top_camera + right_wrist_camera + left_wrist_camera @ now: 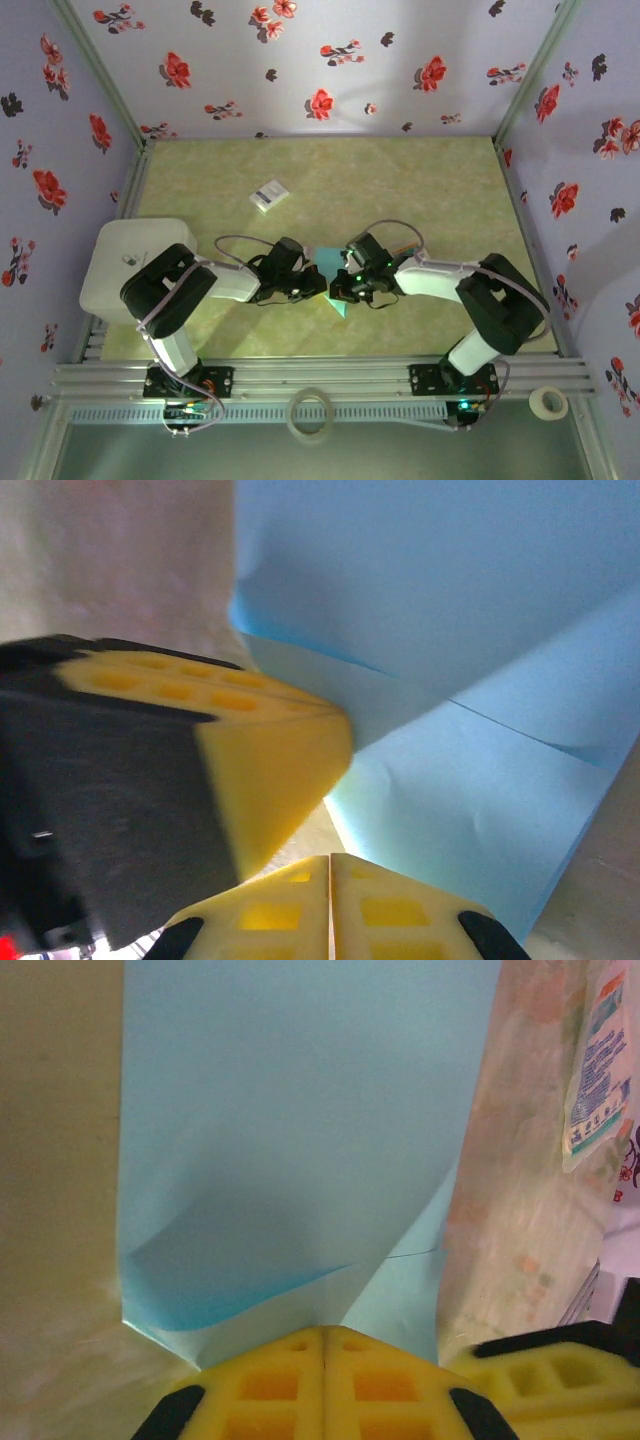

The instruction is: Fold a paper plane with a square sheet of paper (pick it up from the middle)

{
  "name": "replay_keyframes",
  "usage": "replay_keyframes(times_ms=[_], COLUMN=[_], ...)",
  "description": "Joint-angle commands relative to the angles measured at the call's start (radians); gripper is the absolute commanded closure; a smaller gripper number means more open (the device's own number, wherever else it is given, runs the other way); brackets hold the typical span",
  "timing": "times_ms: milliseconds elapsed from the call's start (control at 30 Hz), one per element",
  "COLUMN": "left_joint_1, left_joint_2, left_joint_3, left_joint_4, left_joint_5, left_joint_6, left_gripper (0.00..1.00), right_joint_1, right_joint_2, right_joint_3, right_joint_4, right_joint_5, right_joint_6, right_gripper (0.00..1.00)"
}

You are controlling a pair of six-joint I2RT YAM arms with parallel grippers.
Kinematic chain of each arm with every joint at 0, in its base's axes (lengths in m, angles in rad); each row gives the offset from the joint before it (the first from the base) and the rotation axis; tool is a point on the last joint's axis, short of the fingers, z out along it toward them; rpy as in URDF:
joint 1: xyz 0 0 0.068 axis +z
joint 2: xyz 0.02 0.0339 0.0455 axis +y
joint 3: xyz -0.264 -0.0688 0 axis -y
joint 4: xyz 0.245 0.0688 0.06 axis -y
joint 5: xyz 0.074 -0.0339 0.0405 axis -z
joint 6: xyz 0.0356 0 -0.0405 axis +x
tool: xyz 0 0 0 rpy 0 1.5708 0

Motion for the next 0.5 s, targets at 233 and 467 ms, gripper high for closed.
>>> replay_keyframes(times_ms=[233,467], left_joint_1=[0.002,-0.008], left_joint_2=[-0.044,-0.105], left_joint_3=[0.054,0.088], left_joint_4=[-0.105,-0.201], left_joint_5=[-0.002,-0.029], left_joint_6=[0.073,0.072], left_gripper=[0.95,0.95], right_joint_1=[-0.013,-0.013], right_joint_2=[0.028,0.030], right_joint_3=[-0.093,-0.096], right_joint_4=[-0.042,-0.029], right_joint_5=[0.046,0.050], right_joint_6=[-0.002,-0.004], right_gripper=[0.94,0.95])
